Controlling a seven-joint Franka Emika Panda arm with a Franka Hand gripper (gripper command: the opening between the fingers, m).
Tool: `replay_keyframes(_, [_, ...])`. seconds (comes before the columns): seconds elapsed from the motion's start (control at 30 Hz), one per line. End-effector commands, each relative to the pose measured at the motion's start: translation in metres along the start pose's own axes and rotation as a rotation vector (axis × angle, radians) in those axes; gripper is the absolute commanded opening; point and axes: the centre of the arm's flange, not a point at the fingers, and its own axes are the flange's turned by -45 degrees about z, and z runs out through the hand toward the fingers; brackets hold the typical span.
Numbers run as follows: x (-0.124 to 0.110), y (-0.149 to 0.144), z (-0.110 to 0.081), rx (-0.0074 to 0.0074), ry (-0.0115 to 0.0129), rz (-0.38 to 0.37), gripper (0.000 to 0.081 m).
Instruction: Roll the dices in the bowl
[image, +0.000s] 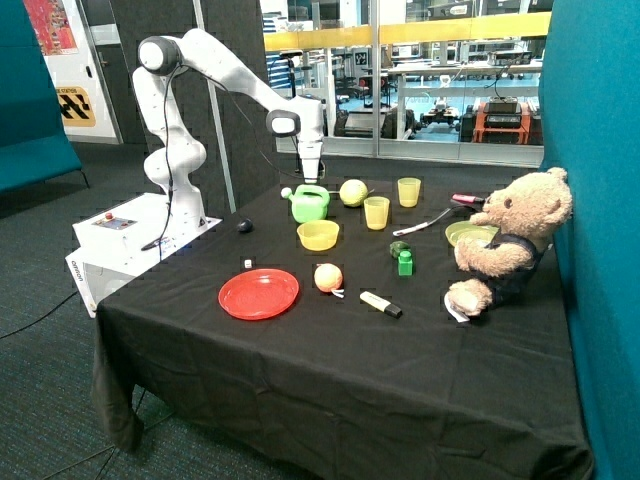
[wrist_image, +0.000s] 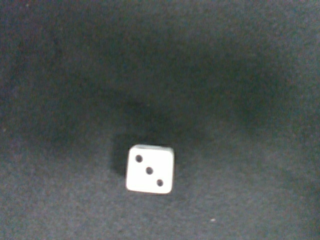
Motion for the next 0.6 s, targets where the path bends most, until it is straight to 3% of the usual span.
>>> replay_keyframes(0.0, [-0.006, -0.013, 0.012, -0.0013, 0.0003, -0.007, 0.0547])
replay_keyframes(0.13, [-0.007, -0.018, 0.014, -0.0013, 0.0003, -0.008, 0.0523])
replay_keyframes(0.17, [-0.008, -0.02, 0.014, -0.0013, 0.0003, -0.008, 0.0477])
replay_keyframes(0.57, [-0.009, -0.031, 0.029, -0.0013, 0.0003, 0.004, 0.0482])
